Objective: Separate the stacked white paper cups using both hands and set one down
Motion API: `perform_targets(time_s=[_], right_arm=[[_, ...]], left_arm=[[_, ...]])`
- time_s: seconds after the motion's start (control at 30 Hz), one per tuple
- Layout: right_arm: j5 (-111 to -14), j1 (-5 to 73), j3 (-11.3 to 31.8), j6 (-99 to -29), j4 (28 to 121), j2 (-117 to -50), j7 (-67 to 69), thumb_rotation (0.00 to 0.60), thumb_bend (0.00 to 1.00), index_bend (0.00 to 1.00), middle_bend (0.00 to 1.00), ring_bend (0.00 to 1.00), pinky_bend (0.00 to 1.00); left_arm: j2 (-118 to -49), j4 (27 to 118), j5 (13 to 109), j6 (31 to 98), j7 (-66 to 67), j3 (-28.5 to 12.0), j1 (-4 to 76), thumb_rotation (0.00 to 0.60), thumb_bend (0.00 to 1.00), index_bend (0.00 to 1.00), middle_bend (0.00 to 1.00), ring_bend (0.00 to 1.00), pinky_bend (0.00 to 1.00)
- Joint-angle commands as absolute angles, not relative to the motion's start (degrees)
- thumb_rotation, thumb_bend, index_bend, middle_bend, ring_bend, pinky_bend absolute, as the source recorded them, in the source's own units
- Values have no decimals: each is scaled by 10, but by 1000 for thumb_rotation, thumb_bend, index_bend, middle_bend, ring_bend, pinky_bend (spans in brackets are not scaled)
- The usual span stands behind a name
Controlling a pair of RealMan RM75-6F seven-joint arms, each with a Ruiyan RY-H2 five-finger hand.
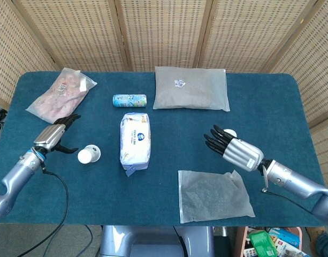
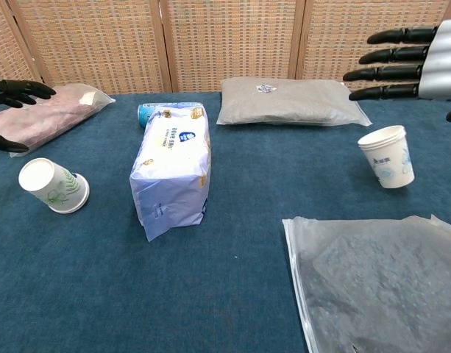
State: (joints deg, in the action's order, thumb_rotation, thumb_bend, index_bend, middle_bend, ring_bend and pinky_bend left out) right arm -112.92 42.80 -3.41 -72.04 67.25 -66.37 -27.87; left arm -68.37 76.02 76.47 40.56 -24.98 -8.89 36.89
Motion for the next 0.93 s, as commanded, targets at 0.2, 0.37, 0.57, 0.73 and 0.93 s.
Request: perform_targets(time_s=[0.2, 0.37, 0.57, 0.73, 0.93], right_arm=[[-1023, 339, 18, -824, 793, -626, -260, 600, 0, 70, 55, 38, 0], [-954, 255, 23, -895, 841, -636, -228, 600, 0, 50, 1, 0, 0], [-911, 176, 11, -952, 846, -678, -184, 600, 0, 0, 0, 0, 0], [-894, 133, 7, -984, 847, -709, -148, 600, 0, 0, 0, 0, 0], [-890, 106, 9, -996, 839, -726, -127, 600, 0, 0, 0, 0, 0]], left_arm=[[-625, 818, 780, 518, -290, -89, 305, 600, 248, 0, 0, 0, 0], [-605, 849, 779, 600, -252, -73, 249, 600, 248, 0, 0, 0, 0], [-599, 900, 774, 702, -190, -59, 183, 600, 248, 0, 0, 0, 0], [-608, 930, 781, 761, -134, -45, 147, 600, 247, 0, 0, 0, 0], [-613, 934, 800, 789, -89, -35, 130, 600, 247, 0, 0, 0, 0]])
